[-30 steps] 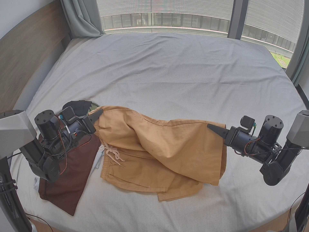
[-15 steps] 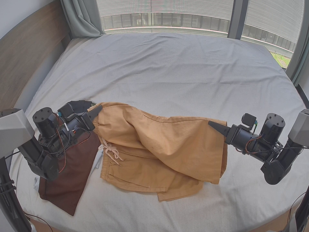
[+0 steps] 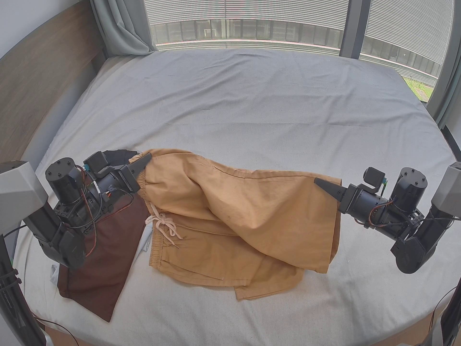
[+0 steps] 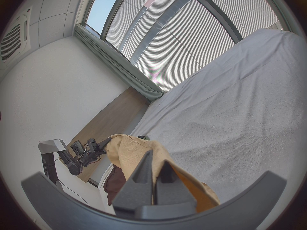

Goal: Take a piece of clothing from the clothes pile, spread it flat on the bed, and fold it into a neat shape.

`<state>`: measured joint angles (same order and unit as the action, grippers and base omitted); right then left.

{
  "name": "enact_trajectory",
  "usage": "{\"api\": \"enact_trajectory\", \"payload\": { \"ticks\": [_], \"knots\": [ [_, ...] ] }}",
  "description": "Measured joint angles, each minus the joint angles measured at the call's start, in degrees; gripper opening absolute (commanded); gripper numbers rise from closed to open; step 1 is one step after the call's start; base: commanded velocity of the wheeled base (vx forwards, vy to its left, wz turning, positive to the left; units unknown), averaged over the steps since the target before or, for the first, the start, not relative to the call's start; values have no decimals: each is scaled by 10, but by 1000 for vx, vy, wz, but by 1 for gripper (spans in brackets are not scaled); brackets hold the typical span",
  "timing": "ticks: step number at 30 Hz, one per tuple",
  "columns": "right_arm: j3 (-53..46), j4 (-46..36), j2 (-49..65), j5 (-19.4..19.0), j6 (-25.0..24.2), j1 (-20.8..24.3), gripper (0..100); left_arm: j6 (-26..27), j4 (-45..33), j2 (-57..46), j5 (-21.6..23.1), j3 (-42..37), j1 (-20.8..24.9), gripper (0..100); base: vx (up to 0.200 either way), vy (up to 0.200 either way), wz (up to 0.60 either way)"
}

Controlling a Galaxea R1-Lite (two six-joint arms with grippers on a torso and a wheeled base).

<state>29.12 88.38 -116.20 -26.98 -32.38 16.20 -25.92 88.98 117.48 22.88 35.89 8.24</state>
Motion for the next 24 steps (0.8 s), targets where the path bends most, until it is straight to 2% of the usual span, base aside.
{"api": "enact_trajectory", "payload": {
  "ticks": [24],
  "knots": [
    [8,0,19,0,2,-12,0,0,0,-19,19,-6,-12,0,0,0,0]
  ]
}}
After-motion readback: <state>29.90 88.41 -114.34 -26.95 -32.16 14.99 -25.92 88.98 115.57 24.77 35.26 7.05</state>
